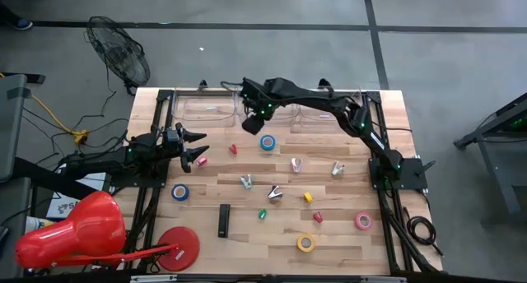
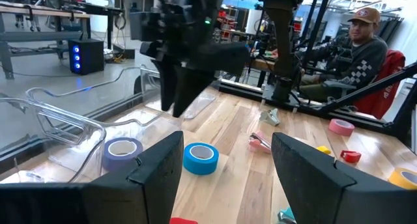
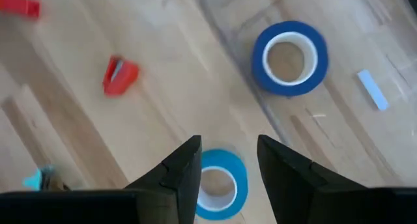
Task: Pick and place Stapler, Stapler remover, tape
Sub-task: Put the blue tape into the middle transparent bin
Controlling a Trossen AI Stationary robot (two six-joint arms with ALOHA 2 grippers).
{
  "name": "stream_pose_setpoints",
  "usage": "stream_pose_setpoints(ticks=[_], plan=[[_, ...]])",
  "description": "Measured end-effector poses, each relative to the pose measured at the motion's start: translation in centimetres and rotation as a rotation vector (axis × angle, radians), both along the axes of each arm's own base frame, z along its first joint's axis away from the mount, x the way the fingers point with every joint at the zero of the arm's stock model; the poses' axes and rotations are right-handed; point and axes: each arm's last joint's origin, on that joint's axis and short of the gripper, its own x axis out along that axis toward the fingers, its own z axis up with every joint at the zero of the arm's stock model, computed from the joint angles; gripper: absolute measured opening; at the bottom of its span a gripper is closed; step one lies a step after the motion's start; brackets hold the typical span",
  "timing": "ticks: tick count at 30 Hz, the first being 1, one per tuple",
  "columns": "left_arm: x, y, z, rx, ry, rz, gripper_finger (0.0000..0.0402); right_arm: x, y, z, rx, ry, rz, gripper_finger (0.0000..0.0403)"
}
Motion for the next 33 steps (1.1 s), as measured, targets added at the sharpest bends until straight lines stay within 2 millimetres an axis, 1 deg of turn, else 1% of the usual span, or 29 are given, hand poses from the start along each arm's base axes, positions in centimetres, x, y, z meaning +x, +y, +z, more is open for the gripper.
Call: stream_pose_setpoints(ticks=[3,9,12,20,25,29,33], plan=[[0.0,0.0,0.0,0.0,0.0,0.0,0.023,0.1,1.1,0.3,-0.025,0.017,0.082,0.0141],[0.0,0.0,0.0,0.0,0.0,0.0,0.023,-0.2,3.5,0.4,-0.068,0.099,0.342,0.0141],[0.0,0.0,0.0,0.0,0.0,0.0,0.023,-0.3,4.5,0.4,-0.078,0.126,0.441,0.0141],[0.0,0.0,0.0,0.0,0.0,0.0,0.023,-0.3,6.6,-1.2,-0.037,0.152,0.663,0.0139],[0.0,0.0,0.0,0.0,0.0,0.0,0.023,-0.8,7.4,-2.4,-0.032,0.162,0.769,0.0138],[0.0,0.0,0.0,0.0,0.0,0.0,0.023,-1.7,7.7,-3.4,-0.083,0.135,0.844,0.0138],[0.0,0.0,0.0,0.0,0.001,-0.001,0.023,-2.6,7.7,-4.7,-0.187,0.102,0.927,0.0138]])
